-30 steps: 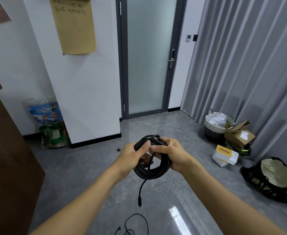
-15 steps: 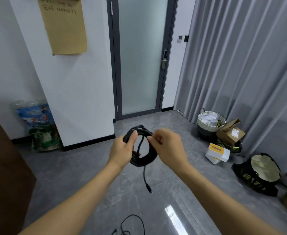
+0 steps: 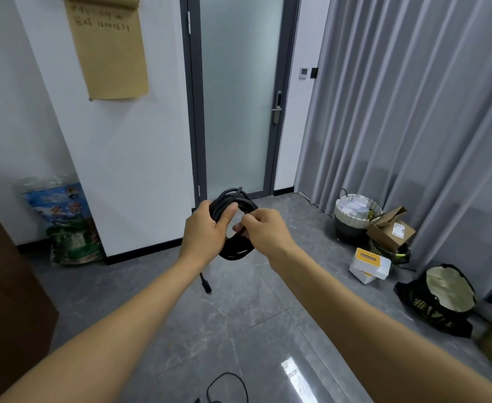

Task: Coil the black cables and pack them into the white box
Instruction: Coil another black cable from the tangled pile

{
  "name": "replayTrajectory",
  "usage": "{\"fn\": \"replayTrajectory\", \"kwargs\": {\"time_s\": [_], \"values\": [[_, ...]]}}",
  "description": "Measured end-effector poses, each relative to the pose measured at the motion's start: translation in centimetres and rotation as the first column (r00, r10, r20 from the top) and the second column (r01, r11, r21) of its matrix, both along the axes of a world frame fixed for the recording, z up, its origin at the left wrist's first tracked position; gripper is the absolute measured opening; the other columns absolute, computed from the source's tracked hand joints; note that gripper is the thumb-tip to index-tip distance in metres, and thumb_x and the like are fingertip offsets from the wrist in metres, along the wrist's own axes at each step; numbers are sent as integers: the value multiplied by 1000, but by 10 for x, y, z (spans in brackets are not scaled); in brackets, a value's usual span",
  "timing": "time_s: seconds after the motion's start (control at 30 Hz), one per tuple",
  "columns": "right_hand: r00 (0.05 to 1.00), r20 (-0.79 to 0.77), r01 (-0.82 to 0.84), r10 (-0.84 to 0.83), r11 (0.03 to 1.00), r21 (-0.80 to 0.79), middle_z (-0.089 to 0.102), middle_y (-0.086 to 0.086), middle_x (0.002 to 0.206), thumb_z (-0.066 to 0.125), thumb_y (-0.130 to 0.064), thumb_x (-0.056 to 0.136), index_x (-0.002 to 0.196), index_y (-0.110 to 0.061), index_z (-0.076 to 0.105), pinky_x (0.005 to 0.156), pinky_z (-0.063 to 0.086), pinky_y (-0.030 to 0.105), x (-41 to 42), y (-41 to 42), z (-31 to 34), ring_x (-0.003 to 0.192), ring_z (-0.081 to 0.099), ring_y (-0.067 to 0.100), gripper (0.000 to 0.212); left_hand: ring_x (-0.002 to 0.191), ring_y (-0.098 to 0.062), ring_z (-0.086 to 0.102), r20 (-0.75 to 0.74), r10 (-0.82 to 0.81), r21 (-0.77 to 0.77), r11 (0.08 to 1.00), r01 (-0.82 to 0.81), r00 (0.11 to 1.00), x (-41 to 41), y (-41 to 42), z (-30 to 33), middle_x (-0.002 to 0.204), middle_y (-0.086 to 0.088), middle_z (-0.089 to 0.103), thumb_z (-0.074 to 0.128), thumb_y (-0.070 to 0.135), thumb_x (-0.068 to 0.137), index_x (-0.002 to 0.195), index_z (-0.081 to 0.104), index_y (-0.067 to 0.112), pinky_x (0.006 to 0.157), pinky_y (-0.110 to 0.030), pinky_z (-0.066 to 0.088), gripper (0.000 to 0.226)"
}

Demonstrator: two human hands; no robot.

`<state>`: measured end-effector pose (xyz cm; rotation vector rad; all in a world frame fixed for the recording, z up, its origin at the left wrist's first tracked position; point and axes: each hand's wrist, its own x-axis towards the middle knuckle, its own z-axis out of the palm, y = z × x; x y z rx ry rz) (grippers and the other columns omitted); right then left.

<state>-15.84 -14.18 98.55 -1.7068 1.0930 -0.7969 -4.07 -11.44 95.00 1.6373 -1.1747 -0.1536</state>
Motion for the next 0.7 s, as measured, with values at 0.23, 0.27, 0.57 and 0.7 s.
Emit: {"fn": "replayTrajectory", "kwargs": {"time_s": [0.23, 0.27, 0.57, 0.7], "values": [[858, 512, -298, -40, 772, 561, 30, -7, 39, 42, -16, 96, 70, -11, 46, 51, 46, 21, -9, -8, 15, 36, 29, 9, 27, 71, -20, 50, 23, 85, -58, 995, -84, 996, 13, 1, 8, 71, 3, 52, 54, 47, 89, 89, 52, 7, 56, -25, 37, 40], [851, 524, -327, -29, 750, 574, 30, -6, 40, 42, -18, 96, 69, -12, 46, 49, 45, 19, -11, -8, 17, 37, 30, 9, 28, 71, -20, 50, 29, 90, -57, 994, -88, 996, 13, 0, 10, 70, 4, 51, 54, 48, 89, 89, 51, 8, 57, -28, 36, 40], [791, 611, -432, -25, 684, 587, 38, -5, 47, 33, -17, 101, 75, -8, 50, 33, 24, 12, -24, -13, 27, 33, 27, 3, 32, 73, -24, 53, 149, 122, -62, 992, -114, 981, 23, -1, 21, 78, 0, 56, 53, 51, 88, 96, 49, 11, 61, -31, 37, 42], [935, 347, -302, 75, 681, 667, 32, -5, 43, 37, -10, 98, 70, -5, 48, 28, 14, 12, -40, -23, 41, 29, 22, 2, 32, 76, -23, 54, 237, 74, -27, 997, -70, 969, 27, 3, 19, 82, 1, 57, 54, 51, 87, 101, 50, 11, 65, -32, 41, 42]]}}
